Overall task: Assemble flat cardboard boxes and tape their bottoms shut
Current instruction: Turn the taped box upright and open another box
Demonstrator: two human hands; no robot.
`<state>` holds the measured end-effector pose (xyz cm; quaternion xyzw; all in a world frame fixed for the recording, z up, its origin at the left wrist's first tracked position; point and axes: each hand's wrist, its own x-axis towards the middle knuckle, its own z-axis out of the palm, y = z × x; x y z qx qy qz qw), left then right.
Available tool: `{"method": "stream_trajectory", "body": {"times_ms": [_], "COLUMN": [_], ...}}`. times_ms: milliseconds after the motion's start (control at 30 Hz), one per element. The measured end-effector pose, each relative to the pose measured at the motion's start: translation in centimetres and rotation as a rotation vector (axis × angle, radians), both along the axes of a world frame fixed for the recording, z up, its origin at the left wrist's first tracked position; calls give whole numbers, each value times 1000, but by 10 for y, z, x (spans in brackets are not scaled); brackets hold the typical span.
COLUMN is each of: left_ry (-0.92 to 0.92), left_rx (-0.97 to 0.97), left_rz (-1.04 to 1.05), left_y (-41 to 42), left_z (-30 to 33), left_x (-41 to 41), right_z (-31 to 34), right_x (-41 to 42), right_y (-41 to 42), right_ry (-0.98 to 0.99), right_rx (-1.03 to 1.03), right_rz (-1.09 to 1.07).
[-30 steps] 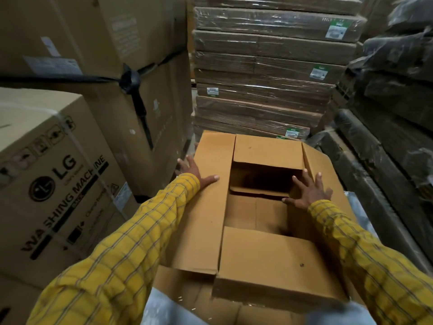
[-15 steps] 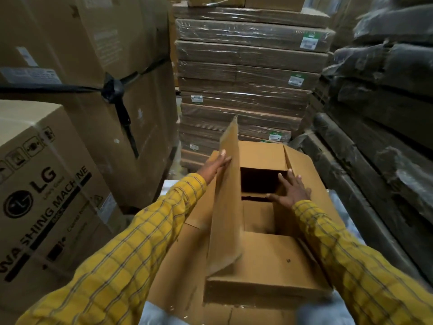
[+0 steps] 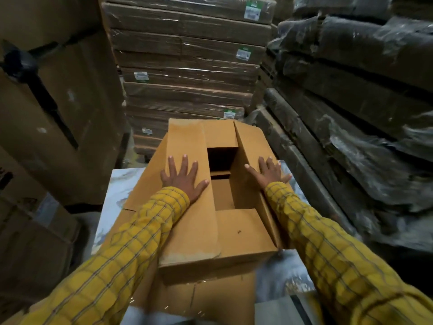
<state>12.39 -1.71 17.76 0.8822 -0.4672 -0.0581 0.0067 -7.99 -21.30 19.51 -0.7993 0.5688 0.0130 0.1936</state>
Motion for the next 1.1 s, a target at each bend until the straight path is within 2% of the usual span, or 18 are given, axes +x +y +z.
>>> {"method": "stream_trajectory", "body": {"times_ms": [67,167,300,467,567,600,667,767,900,967,1100], "left_ry": [-17,-26,-37,-19,-14,-14,-10,5,23,33,96], "left_rx": [13,24,33,33,20,22,35,42,43,36,-41], "left_rz": [-10,-9,-8,-4,-6,-7,-13,-15,-11,-7,0], "left_y": [1,1,0,1,2,2,2,3,4,4,10], "left_z": [-1,-1,1,1,2,2,3,3,5,7,11], "left_x": [0,1,-1,-1,0,0,2,6,5,4,3], "right_z": [3,20,78,146,141,133,103,45,2,-1,1], "right_x": [-5,-6,-6,22,45,52,62,56,36,34,32], "right_y": [-8,-25,-42,-20,15,26,37,60,91,92,92], "right_ry": [-28,-193,-143,-303,-502,-466,-256,-5,116,178,177], "right_rx": [64,110,-89,-12,270,341,330,125,-124,-159,-156], "right_rz": [-75,-185,-280,-137,29,116,284,428,501,514,520]}}
